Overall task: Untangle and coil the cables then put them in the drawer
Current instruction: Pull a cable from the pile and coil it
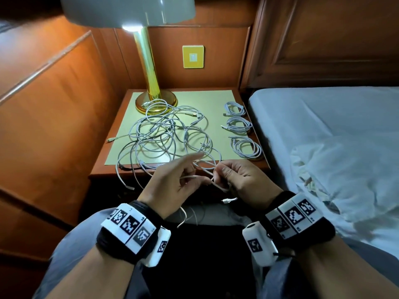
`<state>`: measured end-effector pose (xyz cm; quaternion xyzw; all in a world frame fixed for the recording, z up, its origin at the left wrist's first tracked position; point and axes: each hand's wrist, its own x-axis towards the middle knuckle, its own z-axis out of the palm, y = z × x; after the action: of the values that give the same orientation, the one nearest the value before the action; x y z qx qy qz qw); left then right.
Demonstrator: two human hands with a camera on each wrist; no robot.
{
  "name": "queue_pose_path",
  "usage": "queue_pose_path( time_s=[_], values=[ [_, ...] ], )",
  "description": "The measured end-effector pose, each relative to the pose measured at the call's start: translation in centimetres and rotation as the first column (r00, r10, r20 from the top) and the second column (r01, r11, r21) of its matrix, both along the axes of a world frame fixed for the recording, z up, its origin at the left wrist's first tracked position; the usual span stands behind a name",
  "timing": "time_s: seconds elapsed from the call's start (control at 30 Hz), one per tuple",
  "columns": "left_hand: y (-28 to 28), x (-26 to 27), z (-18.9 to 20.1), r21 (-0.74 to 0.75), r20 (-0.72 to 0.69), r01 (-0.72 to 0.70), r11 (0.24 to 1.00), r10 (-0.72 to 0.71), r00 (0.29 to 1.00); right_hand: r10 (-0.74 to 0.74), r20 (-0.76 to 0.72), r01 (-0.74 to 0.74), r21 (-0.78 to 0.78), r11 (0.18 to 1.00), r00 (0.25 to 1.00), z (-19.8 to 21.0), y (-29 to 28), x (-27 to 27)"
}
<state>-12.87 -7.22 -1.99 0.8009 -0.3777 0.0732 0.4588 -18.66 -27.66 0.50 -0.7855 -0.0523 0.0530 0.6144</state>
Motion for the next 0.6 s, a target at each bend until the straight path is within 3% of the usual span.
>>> queue_pose_path(
  time_s=[0.1, 0.2, 0.3, 0.43, 0.53, 0.6],
  values=[
    [-0.2, 0.3, 0.0, 0.001, 0.058, 0.033, 0.999, -0.033, 0.998, 0.038, -0.066, -0.028, 0.153, 0.988, 0.997, 0.7, 0.2, -0.4],
    [-0.6, 0.4, -0.1, 0.014, 0.083, -0.002, 1.000, 0.001, 0.997, -0.056, -0.093, 0.071, 0.164, 0.984, 0.994, 1.1, 0.2, -0.4],
    [-0.4, 0.4, -0.1, 0.080, -0.101, -0.104, 0.991, 0.112, 0.989, -0.167, -0.109, 0.180, 0.123, 0.976, 0.980, 0.7, -0.5, 0.2],
    [-0.1, 1.0, 0.1, 0.085, -0.286, -0.213, 0.973, 0.228, 0.931, -0.159, -0.237, 0.223, 0.277, 0.934, 0.958, 0.7, -1.1, 0.6],
    [0.3, 1.3, -0.3, 0.068, -0.318, -0.231, 0.970, 0.241, 0.917, -0.141, -0.241, 0.205, 0.268, 0.941, 0.960, 0.8, -1.1, 0.4],
    [0.2, 1.1, -0.4, -0.003, -0.411, -0.209, 0.978, 0.189, 0.892, -0.188, -0.202, 0.235, 0.244, 0.941, 0.961, 0.6, -1.1, 0.4]
  ],
)
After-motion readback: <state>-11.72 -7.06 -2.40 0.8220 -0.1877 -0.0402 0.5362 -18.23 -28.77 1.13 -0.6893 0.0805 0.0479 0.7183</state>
